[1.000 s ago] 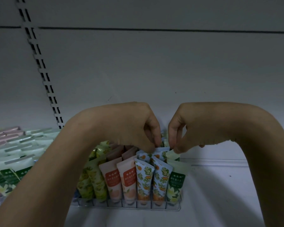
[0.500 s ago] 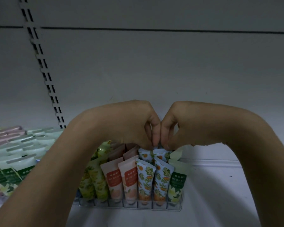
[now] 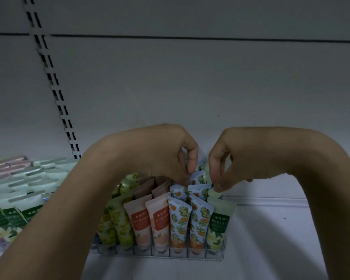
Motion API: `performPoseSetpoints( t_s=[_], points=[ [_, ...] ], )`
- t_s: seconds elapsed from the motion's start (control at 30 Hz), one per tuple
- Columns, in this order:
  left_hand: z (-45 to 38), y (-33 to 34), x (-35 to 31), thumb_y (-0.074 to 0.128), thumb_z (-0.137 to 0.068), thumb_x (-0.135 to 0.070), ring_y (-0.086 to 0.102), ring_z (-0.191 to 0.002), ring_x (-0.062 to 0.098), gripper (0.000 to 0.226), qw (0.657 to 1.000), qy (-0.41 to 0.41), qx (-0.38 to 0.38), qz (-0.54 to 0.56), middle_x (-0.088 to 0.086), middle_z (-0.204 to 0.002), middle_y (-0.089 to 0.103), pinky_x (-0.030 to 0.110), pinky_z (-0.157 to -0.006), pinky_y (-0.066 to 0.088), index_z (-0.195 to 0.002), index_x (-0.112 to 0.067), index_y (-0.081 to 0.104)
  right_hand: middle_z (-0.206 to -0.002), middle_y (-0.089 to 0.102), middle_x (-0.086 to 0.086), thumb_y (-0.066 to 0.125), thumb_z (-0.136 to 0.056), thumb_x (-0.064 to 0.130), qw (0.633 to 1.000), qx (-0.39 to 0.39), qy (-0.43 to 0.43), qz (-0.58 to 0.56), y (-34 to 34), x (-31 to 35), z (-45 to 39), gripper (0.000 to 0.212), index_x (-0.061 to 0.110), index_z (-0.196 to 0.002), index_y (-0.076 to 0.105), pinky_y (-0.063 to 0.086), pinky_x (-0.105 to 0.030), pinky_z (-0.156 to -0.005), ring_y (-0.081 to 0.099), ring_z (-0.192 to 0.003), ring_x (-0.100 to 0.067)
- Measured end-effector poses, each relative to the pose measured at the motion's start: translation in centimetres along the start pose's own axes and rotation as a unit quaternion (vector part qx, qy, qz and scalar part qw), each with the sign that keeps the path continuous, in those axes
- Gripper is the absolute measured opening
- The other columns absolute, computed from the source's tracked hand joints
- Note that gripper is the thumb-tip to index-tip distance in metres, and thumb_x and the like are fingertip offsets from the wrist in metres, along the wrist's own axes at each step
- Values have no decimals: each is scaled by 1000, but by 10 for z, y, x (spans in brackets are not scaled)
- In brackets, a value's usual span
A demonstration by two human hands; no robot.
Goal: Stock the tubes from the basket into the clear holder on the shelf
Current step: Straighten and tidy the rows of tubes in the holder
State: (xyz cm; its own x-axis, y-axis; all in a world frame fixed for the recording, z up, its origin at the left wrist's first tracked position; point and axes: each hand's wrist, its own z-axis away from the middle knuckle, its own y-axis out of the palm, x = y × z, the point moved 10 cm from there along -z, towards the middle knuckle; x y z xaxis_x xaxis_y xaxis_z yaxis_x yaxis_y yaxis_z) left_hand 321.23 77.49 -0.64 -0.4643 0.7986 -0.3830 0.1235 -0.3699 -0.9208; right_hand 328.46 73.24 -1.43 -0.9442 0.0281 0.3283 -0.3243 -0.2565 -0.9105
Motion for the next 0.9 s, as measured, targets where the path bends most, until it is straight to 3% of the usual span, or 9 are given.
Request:
performPoseSetpoints(
  t_s=[0.17,0.37,0.5,0.6,0.73,0.9],
  points=[
    [18,-23,-6,73,-80,-33,64,-65,-3,6,998,18,-67,8,-19,-74,71,14,-57,47,-83,-32,69,-79,71,14,74,-79,36,995,-80,-50,-25,-24,13,10,2,35,-80,74,40,-8,-45,55,-48,4],
    [62,-28,-17,66,-86,-31,60,-65,-6,7,983,50,-175,37,-25,-73,66,8,-55,42,-84,-32,73,-74,67,19,66,-85,35,967,-222,-125,-30,-59,45,51,9,32,-80,72,38,-6,-44,59,-51,0],
    [71,-8,-12,68,-87,-29,60,-73,-8,8,987,47,-152,-6,-21,-77,69,6,-60,40,-90,-31,75,-72,67,18,67,-86,28,961,-241,-132,-16,-51,54,64,9,28,-79,72,39,-6,-50,58,-52,3],
    [72,2,-8,71,-84,-36,60,-81,-3,13,988,39,-142,-37,-17,-90,69,16,-73,48,-97,-33,73,-64,64,16,69,-86,23,961,-251,-120,-13,-36,52,67,9,25,-79,73,38,-8,-53,56,-57,9],
    [71,3,-13,71,-84,-36,50,-80,-5,11,981,46,-169,-82,-23,-80,58,11,-68,36,-94,-35,73,-80,62,17,65,-88,37,958,-274,-67,47,-10,39,66,11,29,-84,70,42,-27,-67,50,-66,3],
    [70,7,-16,72,-83,-33,45,-81,1,4,975,47,-192,-99,-18,-79,60,25,-76,44,-85,-31,74,-94,57,15,63,-86,49,956,-267,-69,96,11,45,65,19,32,-92,68,47,-33,-76,51,-91,-6]
  ],
)
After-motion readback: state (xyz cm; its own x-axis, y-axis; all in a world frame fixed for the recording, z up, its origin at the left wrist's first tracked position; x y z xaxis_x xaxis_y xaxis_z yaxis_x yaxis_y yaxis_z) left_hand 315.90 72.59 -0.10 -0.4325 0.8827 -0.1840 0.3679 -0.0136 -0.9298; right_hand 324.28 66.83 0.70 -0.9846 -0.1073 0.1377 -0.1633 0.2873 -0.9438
